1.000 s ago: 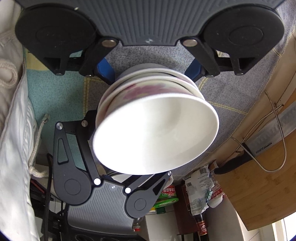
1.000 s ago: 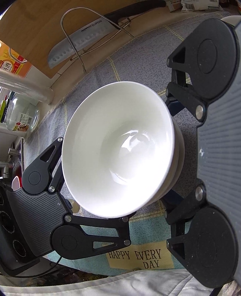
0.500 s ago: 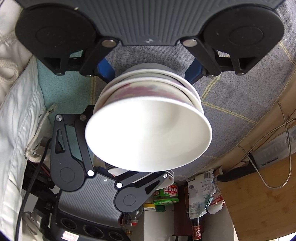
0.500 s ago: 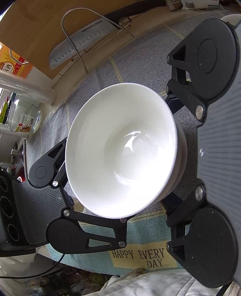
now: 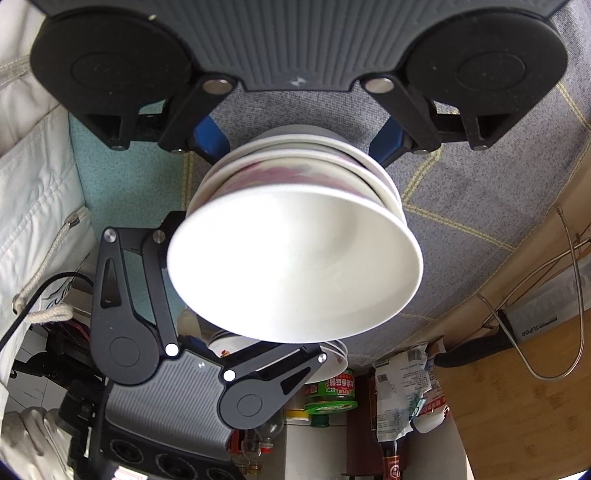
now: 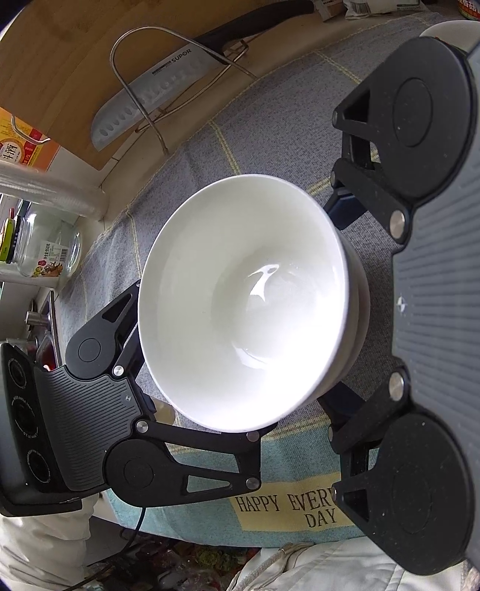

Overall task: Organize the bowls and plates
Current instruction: 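Lift the bowl stack with both grippers and carry it toward the plate stack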

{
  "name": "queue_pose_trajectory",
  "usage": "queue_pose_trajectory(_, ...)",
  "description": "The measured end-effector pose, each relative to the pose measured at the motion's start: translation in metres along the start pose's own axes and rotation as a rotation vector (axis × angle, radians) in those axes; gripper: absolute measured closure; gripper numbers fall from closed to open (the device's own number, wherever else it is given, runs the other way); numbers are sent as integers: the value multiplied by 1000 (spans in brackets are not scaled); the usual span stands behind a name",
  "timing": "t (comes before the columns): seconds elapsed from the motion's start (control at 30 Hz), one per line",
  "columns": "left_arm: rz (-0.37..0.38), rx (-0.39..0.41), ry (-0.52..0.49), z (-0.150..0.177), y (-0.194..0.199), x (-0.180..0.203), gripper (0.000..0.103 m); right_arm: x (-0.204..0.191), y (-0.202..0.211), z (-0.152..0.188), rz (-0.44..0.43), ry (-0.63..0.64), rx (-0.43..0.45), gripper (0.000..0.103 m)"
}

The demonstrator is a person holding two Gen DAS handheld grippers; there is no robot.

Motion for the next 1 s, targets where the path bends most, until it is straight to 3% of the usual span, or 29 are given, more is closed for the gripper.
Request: queue_pose_trajectory(1.0,24,-22,8,-1,-2,-3,18,2,1,3,14,14,-17,11)
Point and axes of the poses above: each gripper's, at about its wrist camera, not at the fingertips, and y roughly against the way its jaws point, x to its right, z to its underside, the point moved 6 cm from there along -y, roughly the way its jaws point, and after that the axes turned 14 degrees about -z, right-handed, at the moved point
